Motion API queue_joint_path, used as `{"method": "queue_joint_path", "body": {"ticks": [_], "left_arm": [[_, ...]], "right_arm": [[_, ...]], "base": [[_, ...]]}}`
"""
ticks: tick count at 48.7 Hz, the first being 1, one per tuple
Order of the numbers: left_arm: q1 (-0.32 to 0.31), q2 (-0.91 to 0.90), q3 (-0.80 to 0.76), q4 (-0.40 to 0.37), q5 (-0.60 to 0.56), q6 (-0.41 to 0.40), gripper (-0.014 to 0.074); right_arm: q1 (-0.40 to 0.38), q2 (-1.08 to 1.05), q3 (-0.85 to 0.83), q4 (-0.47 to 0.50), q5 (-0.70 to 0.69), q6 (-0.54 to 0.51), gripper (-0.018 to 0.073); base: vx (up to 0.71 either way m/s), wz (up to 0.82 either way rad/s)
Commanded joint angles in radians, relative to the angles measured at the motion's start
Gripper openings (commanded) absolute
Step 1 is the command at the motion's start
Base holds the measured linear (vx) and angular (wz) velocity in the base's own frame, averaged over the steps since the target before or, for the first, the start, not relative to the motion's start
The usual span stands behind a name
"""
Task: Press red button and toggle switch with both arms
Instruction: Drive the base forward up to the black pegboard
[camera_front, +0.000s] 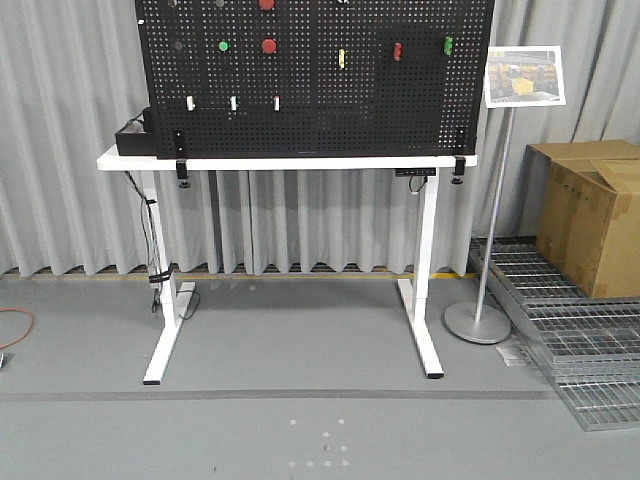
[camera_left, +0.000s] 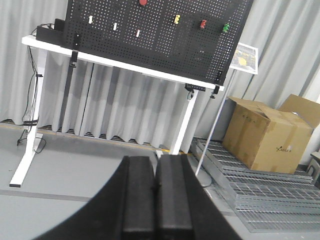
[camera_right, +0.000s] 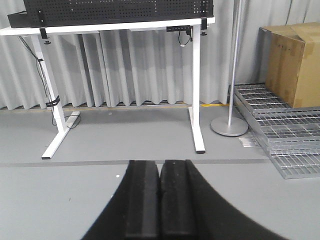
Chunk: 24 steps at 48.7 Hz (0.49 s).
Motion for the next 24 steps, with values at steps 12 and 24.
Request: {"method": "queue_joint_path", "body": {"ticks": [12,24], "left_arm": [[-0.007,-0.016,0.034,-0.006,-0.081,-0.008,0.0002],[-0.007,-0.016,0.034,-0.006,-0.081,-0.008,0.0002]], "right_arm": [[0.001,-0.018,0.011,-0.014,-0.081,0.0,-0.0003],[0.001,-0.018,0.011,-0.014,-0.081,0.0,-0.0003]], "base": [[0.0,0.0],[0.0,0.0]]}}
